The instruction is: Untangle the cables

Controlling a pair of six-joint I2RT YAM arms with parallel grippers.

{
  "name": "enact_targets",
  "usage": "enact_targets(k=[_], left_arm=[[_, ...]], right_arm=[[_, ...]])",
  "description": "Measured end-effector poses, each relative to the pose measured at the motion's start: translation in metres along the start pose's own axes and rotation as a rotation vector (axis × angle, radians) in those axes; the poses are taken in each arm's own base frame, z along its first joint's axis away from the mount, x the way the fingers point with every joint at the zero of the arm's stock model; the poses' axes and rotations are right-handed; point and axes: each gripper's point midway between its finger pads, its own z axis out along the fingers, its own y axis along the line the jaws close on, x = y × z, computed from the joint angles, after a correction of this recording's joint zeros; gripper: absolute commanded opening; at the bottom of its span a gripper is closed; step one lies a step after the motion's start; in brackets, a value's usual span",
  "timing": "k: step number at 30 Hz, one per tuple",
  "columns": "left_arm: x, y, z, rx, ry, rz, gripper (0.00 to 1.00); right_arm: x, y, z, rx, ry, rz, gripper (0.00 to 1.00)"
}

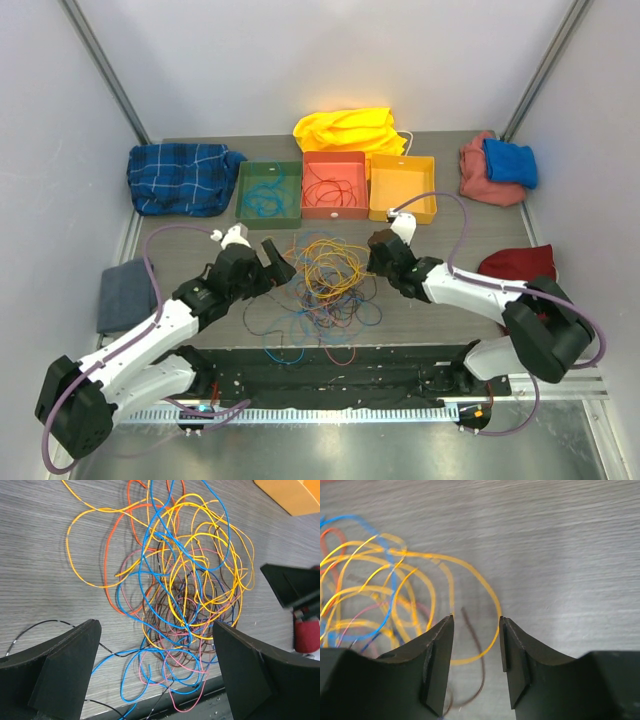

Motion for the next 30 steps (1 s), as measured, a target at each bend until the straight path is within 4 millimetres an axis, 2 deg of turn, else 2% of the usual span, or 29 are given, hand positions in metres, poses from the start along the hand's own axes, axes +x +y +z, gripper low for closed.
enact_targets(k=[3,7,22,24,26,30], left_arm=[[0.003,-0.001,0.0,0.011,0.015,-0.001,0.97],[0.011,0.003,0.001,0.007,0.038,-0.013,0.97],[0.018,0.004,0.008,0.007,0.065,-0.02,0.96],[0.019,0.005,0.009,0.004,0.071,-0.02,0.95],[0.02,0.005,0.01,0.004,0.072,-0.02,0.95],[0.019,0.004,0.01,0.008,0.072,-0.022,0.95]], right_arm=[[0.0,-0.009,0.015,0.031,0.008,0.023,0.47],[0.002,-0.004,0.023,0.012,0.014,0.033,0.46],[-0.014,0.009,0.022,-0.043,-0.035,0.065,0.44],[-0.011,0.012,0.024,-0.051,-0.023,0.061,0.4],[-0.006,0.014,0.031,-0.05,-0.004,0.051,0.28],[0.008,0.014,0.042,-0.037,0.039,0.027,0.14]])
